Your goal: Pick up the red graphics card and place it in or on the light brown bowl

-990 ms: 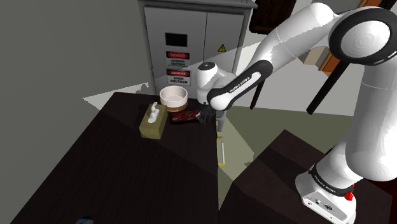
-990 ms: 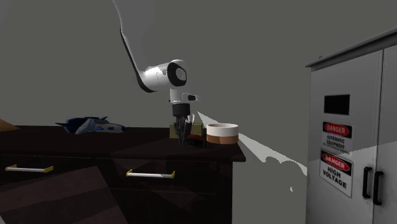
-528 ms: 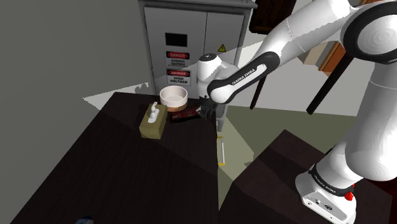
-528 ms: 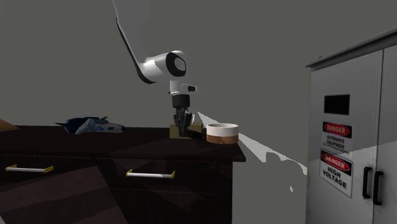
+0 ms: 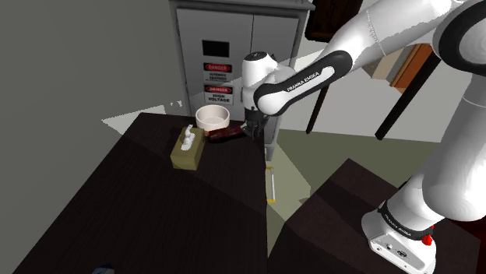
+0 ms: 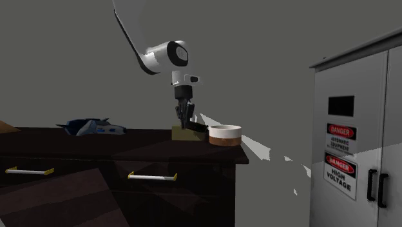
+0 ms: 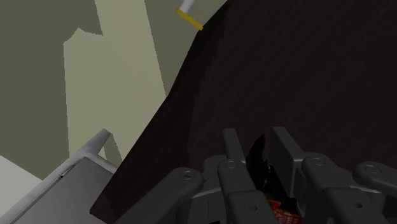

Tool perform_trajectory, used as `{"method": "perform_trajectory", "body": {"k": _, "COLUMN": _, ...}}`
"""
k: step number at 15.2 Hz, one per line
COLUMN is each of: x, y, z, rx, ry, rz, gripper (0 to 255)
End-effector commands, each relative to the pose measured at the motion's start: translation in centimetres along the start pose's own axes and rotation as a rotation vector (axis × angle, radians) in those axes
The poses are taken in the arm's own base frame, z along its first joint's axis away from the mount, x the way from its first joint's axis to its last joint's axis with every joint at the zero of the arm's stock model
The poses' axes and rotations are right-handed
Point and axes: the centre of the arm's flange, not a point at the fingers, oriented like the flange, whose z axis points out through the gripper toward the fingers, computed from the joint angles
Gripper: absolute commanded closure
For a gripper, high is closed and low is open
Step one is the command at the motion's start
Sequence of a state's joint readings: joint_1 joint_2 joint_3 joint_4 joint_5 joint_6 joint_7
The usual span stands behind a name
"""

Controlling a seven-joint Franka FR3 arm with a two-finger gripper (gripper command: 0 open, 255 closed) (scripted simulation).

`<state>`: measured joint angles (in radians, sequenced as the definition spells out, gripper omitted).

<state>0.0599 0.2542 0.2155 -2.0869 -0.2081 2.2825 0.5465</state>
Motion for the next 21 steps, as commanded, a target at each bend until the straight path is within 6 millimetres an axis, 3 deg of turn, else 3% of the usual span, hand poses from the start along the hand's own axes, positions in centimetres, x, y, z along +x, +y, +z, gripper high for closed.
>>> {"method": "perform_trajectory", "body": {"k": 1, "x": -0.1, "y": 0.1, "z": -1.0, "rx": 0.0, "ry": 0.001, "rz": 0.0, "gripper": 255}}
{"method": "perform_trajectory", "body": {"k": 10, "x": 0.0, "y": 0.6, "z": -5.5, "rx": 0.0, "ry": 0.001, "rz": 0.0, "gripper": 255}}
{"method": "perform_trajectory", "body": {"k": 21, "x": 14.5, "y": 0.4, "z": -5.7, "rx": 0.0, "ry": 0.0, "rz": 0.0, "gripper": 255}}
